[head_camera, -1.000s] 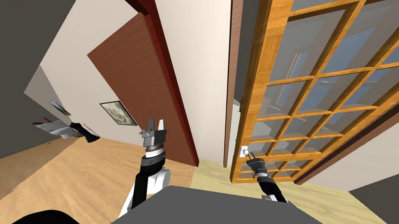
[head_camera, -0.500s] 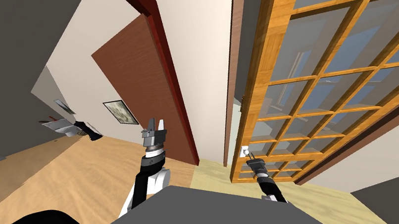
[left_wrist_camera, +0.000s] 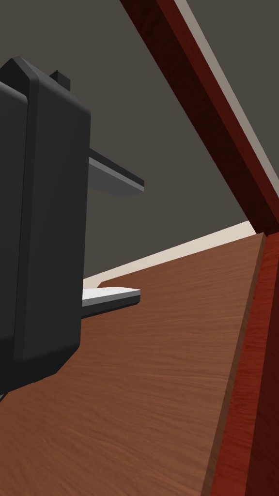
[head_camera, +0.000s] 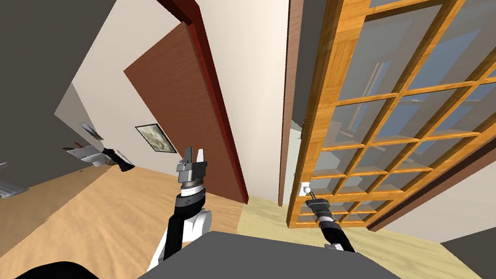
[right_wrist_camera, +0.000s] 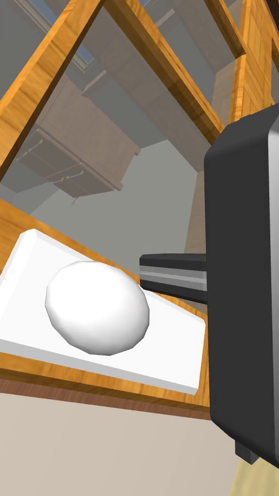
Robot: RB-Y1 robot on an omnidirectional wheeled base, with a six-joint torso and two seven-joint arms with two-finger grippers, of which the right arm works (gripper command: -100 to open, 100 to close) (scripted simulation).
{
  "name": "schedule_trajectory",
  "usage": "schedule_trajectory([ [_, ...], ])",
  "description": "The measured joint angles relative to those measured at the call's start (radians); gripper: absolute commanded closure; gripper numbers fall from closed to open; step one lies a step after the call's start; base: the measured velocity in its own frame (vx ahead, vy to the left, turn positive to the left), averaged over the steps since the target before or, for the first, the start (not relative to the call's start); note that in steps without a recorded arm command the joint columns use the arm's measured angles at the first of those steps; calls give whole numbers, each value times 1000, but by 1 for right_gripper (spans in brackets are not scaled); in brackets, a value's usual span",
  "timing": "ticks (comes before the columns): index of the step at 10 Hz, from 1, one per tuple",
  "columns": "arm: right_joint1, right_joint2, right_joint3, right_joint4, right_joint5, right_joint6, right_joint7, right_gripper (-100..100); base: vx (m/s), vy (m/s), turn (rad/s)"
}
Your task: Pull the door open
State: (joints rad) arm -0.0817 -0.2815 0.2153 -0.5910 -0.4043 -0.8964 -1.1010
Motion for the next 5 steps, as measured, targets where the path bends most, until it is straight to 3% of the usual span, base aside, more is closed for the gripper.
schedule_trajectory([
  [3,23,-2,-3,-47,-3,23,6,-100,-12,-4,12],
  [5,14,-1,7,-33,-23,13,-41,-100,-58,-34,61],
])
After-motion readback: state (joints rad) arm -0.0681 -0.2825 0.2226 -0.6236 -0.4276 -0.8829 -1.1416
